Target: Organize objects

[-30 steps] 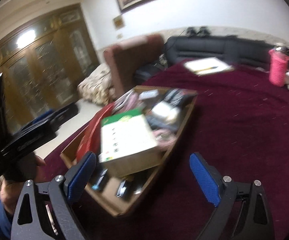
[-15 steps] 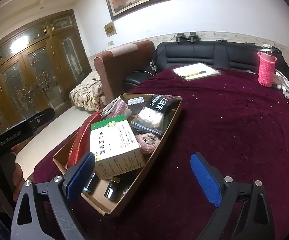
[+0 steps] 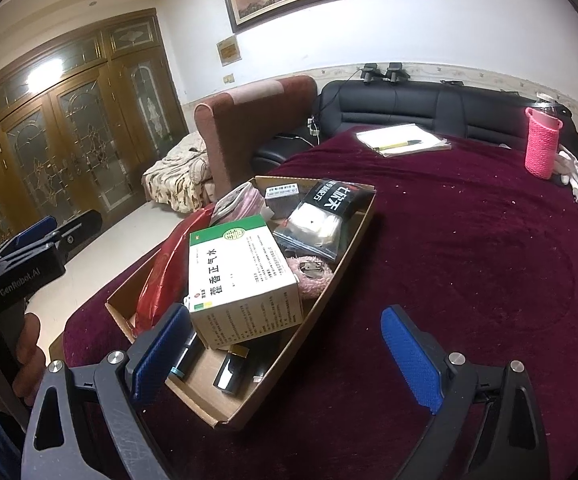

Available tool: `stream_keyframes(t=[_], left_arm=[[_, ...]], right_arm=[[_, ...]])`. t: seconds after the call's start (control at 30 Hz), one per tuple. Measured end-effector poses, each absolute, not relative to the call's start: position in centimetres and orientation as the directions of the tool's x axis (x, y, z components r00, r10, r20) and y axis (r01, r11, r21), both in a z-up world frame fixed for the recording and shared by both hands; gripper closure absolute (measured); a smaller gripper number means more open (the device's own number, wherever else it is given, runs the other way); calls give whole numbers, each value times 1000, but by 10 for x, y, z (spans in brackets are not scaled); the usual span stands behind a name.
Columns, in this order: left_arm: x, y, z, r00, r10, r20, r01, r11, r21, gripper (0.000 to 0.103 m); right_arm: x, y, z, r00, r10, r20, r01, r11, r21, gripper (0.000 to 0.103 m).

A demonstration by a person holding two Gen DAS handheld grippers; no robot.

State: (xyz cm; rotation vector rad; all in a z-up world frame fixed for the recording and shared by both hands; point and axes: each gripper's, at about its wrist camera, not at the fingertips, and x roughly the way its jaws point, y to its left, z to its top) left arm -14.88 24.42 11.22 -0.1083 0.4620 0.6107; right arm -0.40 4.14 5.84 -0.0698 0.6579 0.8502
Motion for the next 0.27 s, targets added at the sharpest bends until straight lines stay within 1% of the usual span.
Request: stream_keyframes(t=[0.27], left_arm=[[-152,246,114,723,536,-436,-587,809,22,4]], right_arm=[[-5,41,58,476,676,-563,-715,670,199,4]])
